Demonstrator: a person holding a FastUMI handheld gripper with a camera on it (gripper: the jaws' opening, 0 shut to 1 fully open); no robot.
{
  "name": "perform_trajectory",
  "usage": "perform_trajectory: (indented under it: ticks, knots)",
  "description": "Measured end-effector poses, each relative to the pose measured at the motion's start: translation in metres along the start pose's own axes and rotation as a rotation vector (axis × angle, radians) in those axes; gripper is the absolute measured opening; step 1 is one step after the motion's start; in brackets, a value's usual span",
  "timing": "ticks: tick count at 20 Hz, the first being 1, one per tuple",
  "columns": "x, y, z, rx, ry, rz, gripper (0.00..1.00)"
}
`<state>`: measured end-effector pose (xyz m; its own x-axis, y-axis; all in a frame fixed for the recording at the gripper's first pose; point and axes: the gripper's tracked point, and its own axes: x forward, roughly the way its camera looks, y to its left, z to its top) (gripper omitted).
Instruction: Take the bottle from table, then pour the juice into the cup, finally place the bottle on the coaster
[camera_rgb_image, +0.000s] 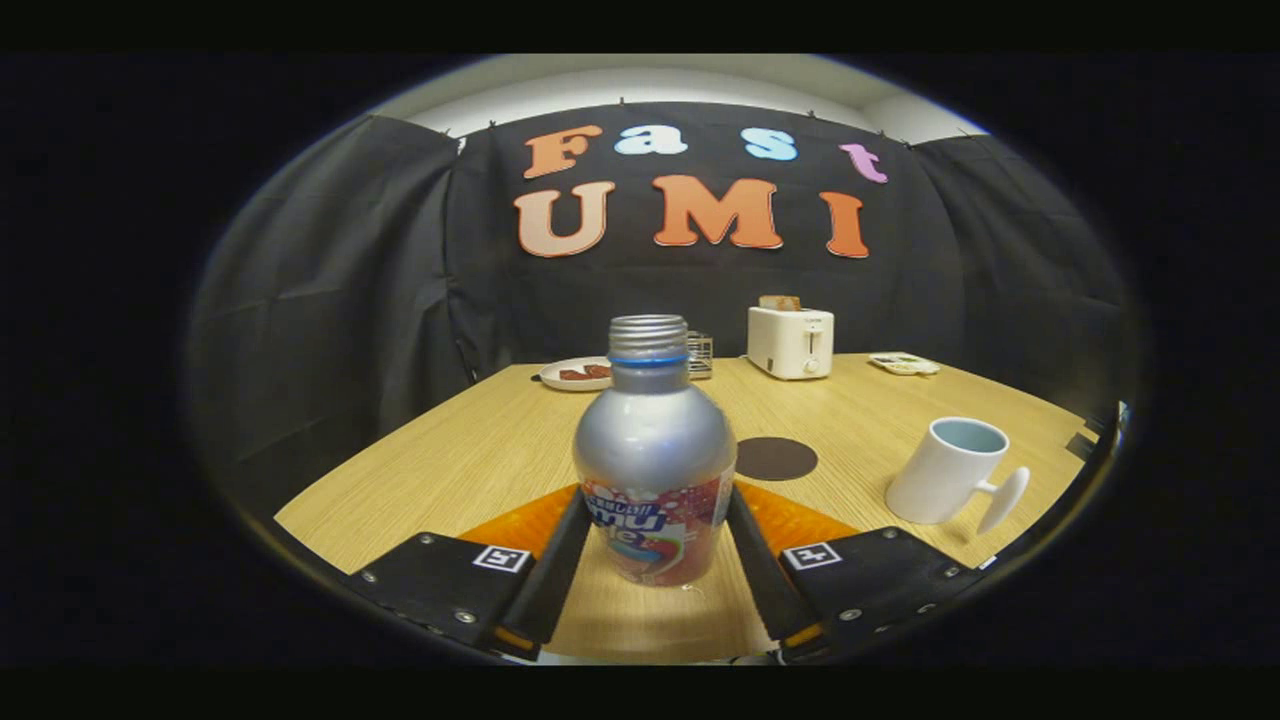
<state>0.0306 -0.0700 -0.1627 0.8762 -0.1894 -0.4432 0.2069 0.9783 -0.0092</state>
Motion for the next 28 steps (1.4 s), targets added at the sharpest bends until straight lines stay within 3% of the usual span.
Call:
perform_trajectory:
  ticks: [7, 28]
  knots:
    - [-0.008, -0.019, 0.019, 0.050, -0.024, -0.049, 0.76]
    - [0.006, -0.061, 0.067, 0.672, -0.095, 0.006, 0.75]
